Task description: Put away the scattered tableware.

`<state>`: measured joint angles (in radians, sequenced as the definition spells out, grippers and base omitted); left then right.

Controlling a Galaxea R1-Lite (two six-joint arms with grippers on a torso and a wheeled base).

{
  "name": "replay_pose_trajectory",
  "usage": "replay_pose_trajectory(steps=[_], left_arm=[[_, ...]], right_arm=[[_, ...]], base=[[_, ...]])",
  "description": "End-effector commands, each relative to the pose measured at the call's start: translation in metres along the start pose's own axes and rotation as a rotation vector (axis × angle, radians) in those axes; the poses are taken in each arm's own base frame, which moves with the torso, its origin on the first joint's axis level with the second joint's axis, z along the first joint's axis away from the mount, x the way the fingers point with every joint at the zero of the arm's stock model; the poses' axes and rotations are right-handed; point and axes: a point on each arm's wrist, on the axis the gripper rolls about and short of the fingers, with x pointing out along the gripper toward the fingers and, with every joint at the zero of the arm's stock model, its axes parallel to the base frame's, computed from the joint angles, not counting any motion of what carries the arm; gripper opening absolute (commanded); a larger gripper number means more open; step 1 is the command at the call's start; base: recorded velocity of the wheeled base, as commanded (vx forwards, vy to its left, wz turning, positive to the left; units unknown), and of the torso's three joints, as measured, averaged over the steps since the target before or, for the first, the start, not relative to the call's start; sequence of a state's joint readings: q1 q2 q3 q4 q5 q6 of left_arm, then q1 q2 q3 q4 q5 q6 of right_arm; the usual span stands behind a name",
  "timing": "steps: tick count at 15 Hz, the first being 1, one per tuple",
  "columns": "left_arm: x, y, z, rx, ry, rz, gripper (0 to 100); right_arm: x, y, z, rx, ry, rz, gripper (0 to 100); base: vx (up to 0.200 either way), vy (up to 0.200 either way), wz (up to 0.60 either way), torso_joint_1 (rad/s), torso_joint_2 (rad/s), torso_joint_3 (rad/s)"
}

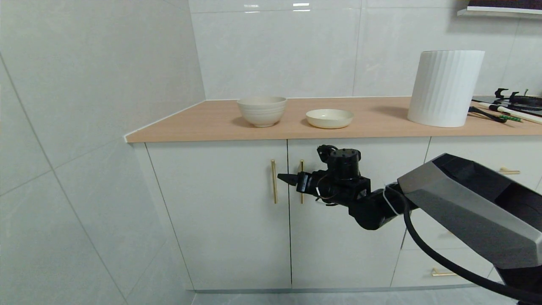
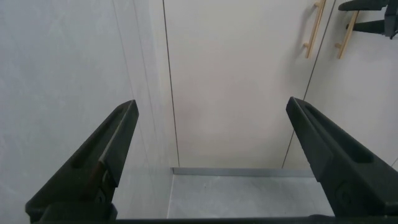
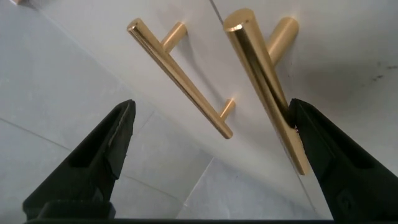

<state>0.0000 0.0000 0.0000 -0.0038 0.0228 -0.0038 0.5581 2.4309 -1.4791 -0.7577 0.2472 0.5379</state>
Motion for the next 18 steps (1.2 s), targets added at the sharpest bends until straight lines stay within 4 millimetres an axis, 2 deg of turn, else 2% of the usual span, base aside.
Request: replay_pose_trajectory(steps=[1, 5, 7, 9, 12, 14, 15, 16, 18], left_arm=[[0.000, 0.000, 0.000, -0.001, -0.001, 0.000, 100], [0.000, 0.000, 0.000, -0.001, -0.001, 0.000, 100], [0.000, 0.000, 0.000, -0.001, -0.001, 0.000, 100], [0.000, 0.000, 0.000, 0.001, -0.001, 0.000, 100], [0.000, 0.000, 0.000, -0.001, -0.001, 0.000, 100], [0.000, 0.000, 0.000, -0.001, -0.001, 0.000, 100], [0.000, 0.000, 0.000, -0.001, -0.001, 0.000, 100], [0.000, 0.000, 0.000, -0.001, -0.001, 0.000, 100], [0.000, 0.000, 0.000, -0.001, -0.001, 0.000, 100]], right_arm=[[0.000, 0.010, -0.006, 0.001, 0.021, 0.021, 100], [-0.007, 0.018, -0.007, 0.001, 0.040, 0.031, 100], [-0.021, 0.026, -0.008, 0.005, 0.071, 0.046, 100], [-0.042, 0.043, -0.012, 0.006, 0.117, 0.071, 100], [-0.080, 0.060, -0.008, 0.012, 0.172, 0.129, 100], [-0.101, 0.065, -0.009, 0.021, 0.235, 0.202, 100], [-0.104, 0.065, -0.011, 0.023, 0.248, 0.212, 100], [-0.119, 0.067, -0.014, 0.031, 0.288, 0.243, 100], [-0.129, 0.066, -0.020, 0.034, 0.312, 0.266, 100]], base=[[0.000, 0.000, 0.00, 0.000, 0.00, 0.000], [0.000, 0.000, 0.00, 0.000, 0.00, 0.000], [0.000, 0.000, 0.00, 0.000, 0.00, 0.000], [0.000, 0.000, 0.00, 0.000, 0.00, 0.000], [0.000, 0.000, 0.00, 0.000, 0.00, 0.000], [0.000, 0.000, 0.00, 0.000, 0.00, 0.000], [0.000, 0.000, 0.00, 0.000, 0.00, 0.000], [0.000, 0.000, 0.00, 0.000, 0.00, 0.000], [0.000, 0.000, 0.00, 0.000, 0.00, 0.000]])
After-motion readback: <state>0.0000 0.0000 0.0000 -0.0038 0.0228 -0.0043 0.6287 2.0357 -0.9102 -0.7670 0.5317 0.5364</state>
